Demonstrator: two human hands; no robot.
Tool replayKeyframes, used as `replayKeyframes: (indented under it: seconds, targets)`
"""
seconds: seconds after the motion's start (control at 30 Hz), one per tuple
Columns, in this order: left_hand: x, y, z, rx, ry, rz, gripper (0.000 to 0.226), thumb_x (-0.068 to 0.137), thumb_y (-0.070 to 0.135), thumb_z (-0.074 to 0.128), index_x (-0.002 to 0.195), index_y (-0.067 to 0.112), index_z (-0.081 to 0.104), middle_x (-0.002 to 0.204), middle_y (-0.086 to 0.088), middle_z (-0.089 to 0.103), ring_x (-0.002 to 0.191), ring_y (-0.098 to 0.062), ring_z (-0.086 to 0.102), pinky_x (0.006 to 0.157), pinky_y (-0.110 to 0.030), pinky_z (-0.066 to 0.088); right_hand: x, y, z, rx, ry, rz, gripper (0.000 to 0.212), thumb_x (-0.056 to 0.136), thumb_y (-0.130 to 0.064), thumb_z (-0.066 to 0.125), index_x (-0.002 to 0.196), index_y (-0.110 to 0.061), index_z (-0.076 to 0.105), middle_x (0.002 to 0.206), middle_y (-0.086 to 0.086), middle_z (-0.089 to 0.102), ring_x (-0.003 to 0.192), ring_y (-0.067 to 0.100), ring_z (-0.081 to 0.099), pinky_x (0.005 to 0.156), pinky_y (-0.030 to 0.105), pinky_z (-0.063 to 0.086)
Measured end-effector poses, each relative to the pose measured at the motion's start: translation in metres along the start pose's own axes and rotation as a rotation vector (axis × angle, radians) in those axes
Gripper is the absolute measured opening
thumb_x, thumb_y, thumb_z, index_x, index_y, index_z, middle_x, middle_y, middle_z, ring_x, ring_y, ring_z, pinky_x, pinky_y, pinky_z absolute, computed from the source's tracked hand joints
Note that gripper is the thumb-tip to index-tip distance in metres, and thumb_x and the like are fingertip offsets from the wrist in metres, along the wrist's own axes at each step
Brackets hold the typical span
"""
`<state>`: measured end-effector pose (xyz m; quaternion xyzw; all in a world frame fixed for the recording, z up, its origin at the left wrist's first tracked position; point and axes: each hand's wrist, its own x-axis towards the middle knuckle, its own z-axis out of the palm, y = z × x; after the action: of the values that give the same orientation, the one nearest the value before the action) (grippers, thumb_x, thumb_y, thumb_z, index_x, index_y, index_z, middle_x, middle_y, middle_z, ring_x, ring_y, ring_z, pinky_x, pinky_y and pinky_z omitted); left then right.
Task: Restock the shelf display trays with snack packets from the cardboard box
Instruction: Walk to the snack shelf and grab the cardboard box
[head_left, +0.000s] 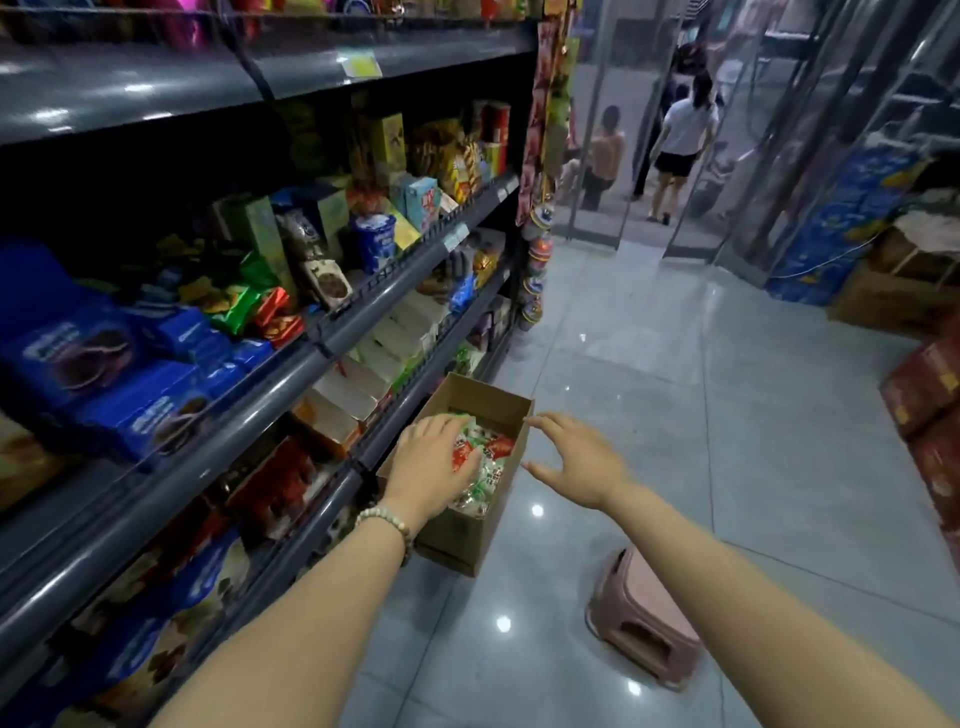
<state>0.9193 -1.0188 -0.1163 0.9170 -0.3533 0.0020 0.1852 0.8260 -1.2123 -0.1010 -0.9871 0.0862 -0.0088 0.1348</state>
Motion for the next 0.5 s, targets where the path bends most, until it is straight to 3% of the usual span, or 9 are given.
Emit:
replayKeyframes:
  seconds: [0.17, 0.33, 0.43, 0.5]
  targets:
    - [0.083, 0.003, 0.03, -0.021, 0.039, -0.122, 0.059, 0.095, 0.054, 0.036, 0.146, 0.025, 0.03, 0.151, 0.005, 0.031, 0.14, -0.015, 0.024, 0.117, -0.038, 0.017, 0.079, 0.057, 0.008, 0.01, -0.019, -0.118, 0.064, 0.09, -0.052, 0.05, 0.146, -0.028, 0.029, 0.154, -0.004, 0.025, 0.14, 0.017, 0.026, 0.114, 0.035, 0.022]
    - [0.136, 0.006, 0.055, 0.088, 0.038, -0.316, 0.073, 0.088, 0.069, 0.019, 0.15, 0.031, 0.012, 0.158, 0.004, 0.012, 0.146, -0.019, 0.009, 0.119, -0.044, 0.005, 0.151, 0.109, 0.004, 0.07, -0.004, -0.224, 0.066, 0.089, -0.057, 0.049, 0.145, -0.029, 0.03, 0.152, -0.005, 0.029, 0.14, 0.017, 0.026, 0.116, 0.039, 0.022]
    - [0.157, 0.004, 0.061, 0.102, 0.093, -0.365, 0.087, 0.078, 0.078, -0.004, 0.15, 0.032, 0.01, 0.158, 0.004, 0.012, 0.146, -0.019, 0.007, 0.119, -0.044, 0.004, 0.193, 0.131, 0.002, 0.057, -0.05, -0.339, 0.07, 0.086, -0.066, 0.038, 0.146, -0.032, 0.026, 0.154, -0.008, 0.025, 0.143, 0.014, 0.017, 0.118, 0.042, 0.017]
    - [0.169, -0.001, 0.063, 0.123, 0.125, -0.396, 0.085, 0.08, 0.076, -0.003, 0.15, 0.032, 0.012, 0.158, 0.004, 0.013, 0.146, -0.02, 0.008, 0.119, -0.044, 0.004, 0.22, 0.139, 0.005, 0.054, -0.069, -0.408, 0.073, 0.085, -0.07, 0.03, 0.148, -0.033, 0.023, 0.156, -0.01, 0.018, 0.145, 0.011, 0.008, 0.119, 0.042, 0.009]
